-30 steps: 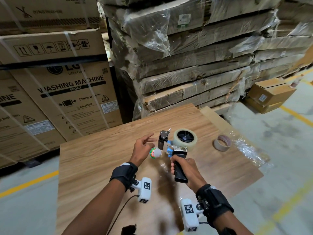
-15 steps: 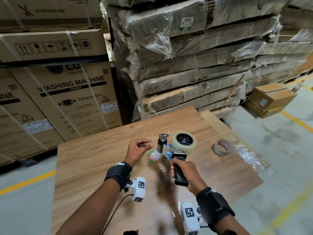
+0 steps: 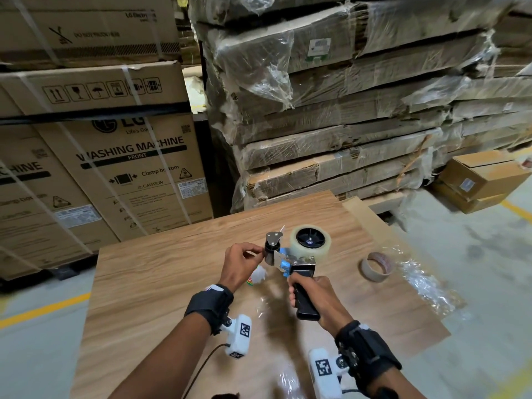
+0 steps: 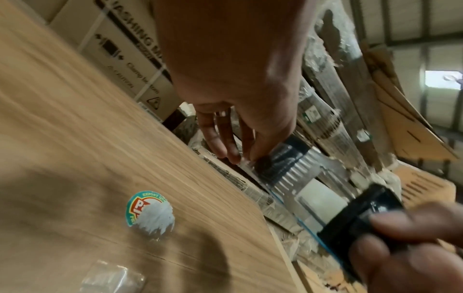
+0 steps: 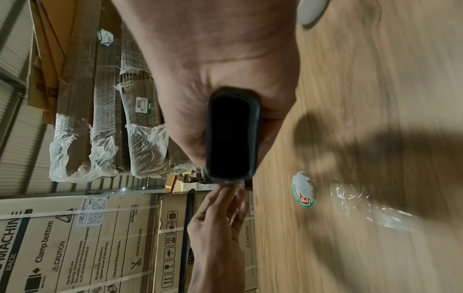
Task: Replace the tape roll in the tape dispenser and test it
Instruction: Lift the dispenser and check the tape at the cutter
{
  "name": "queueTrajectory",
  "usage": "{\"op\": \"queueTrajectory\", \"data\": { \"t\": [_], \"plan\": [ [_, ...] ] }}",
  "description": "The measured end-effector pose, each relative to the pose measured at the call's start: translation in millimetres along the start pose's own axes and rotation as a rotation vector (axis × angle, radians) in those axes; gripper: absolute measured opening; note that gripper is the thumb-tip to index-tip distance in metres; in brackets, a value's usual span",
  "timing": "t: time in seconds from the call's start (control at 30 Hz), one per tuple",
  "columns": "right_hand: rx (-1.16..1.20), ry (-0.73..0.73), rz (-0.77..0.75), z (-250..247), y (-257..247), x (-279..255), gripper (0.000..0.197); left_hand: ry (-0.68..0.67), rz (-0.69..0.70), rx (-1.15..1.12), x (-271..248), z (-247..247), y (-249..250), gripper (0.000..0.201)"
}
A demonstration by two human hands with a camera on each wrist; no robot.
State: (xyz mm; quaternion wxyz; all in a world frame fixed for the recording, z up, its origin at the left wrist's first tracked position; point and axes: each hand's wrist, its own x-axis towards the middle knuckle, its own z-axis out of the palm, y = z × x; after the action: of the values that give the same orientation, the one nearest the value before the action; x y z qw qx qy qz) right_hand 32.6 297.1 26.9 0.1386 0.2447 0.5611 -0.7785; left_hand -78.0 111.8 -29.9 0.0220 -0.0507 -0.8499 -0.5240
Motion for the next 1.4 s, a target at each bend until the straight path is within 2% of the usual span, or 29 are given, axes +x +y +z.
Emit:
{"op": "queueTrajectory", "data": {
  "t": [0.17,0.43,0.57,0.63,0.73,0.9,1.03,1.2,1.4],
  "plan": [
    [0.004,-0.002,0.003,-9.2,-5.4,7.8,0.005,0.0,0.103,0.18,2.7,14.1,12.3,0.013],
    [0.015,0.016,0.001,-21.8,-10.5,23.2,0.006,-0.021,0.146,0.205,5.1,34.9,21.0,0.019],
    [0.051,0.021,-0.013,-26.8,-17.0,30.8,0.007,-0.102,0.088,0.115,5.7,43.5,18.6,0.025],
    [0.052,0.008,-0.011,-30.0,-19.8,34.6,0.011,-0.12,-0.018,-0.028,10.1,43.6,17.5,0.026],
    [0.049,-0.021,-0.002,-32.8,-22.9,37.9,0.012,-0.082,-0.187,-0.262,16.1,41.8,18.4,0.027],
    [0.084,-0.045,0.019,-29.8,-28.6,42.0,0.009,-0.014,-0.302,-0.533,18.1,42.7,22.9,0.016],
    [0.078,-0.05,0.03,-30.9,-30.8,46.0,0.011,0.032,-0.313,-0.578,20.3,39.5,21.0,0.011],
    [0.085,-0.048,0.043,-30.7,-30.0,49.5,0.012,0.021,-0.317,-0.575,22.2,31.0,19.3,0.018],
    [0.14,-0.067,0.099,-26.9,-29.5,53.9,0.011,0.071,-0.16,-0.438,21.2,33.6,22.9,0.014]
  ]
}}
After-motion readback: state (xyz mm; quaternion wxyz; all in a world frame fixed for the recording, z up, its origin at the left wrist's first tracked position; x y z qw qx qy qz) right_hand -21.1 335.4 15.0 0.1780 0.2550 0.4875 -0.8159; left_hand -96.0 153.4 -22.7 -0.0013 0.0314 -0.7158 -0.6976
